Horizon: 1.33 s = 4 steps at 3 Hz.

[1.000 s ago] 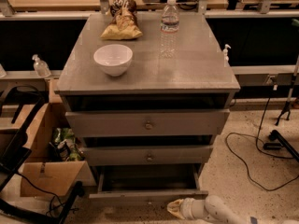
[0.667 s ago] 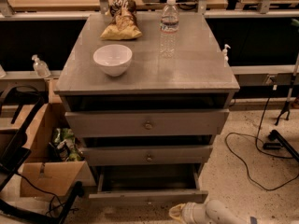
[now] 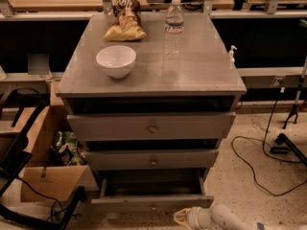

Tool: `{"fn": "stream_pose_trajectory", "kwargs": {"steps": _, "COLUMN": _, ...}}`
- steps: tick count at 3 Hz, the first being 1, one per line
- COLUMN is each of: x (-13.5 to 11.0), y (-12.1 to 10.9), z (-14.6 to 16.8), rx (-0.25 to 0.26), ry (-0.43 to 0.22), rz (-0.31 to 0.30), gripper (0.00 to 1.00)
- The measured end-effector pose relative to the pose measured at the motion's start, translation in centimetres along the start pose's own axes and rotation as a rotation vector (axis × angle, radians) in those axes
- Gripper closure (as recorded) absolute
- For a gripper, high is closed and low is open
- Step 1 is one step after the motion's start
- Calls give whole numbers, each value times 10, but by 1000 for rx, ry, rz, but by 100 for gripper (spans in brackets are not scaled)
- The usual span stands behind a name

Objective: Close bottom drawer

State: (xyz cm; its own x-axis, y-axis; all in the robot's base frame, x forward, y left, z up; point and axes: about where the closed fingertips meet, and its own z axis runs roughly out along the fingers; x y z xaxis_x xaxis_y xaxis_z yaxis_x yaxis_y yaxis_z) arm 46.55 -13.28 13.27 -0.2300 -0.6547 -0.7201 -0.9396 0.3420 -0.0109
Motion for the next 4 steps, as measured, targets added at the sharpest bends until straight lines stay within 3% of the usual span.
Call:
{"fn": "stream_pose_trajectory", "kwargs": {"steps": 1, "x": -13, "y": -36, "z": 0, "rx": 21, "ry": -19, "rz": -50, "gripper": 100}}
{"fn": "stream_pose_trajectory", "kwargs": {"steps": 3, "x": -26, "y": -76, "z": -3, "rx": 47, "ry": -50, "rz": -91, "gripper": 100}}
{"fn": "stream_pose_trajectory", "kwargs": {"steps": 4, "x": -26, "y": -78, "z": -3, "rx": 48, "ry": -52, "rz": -91, "gripper": 100}}
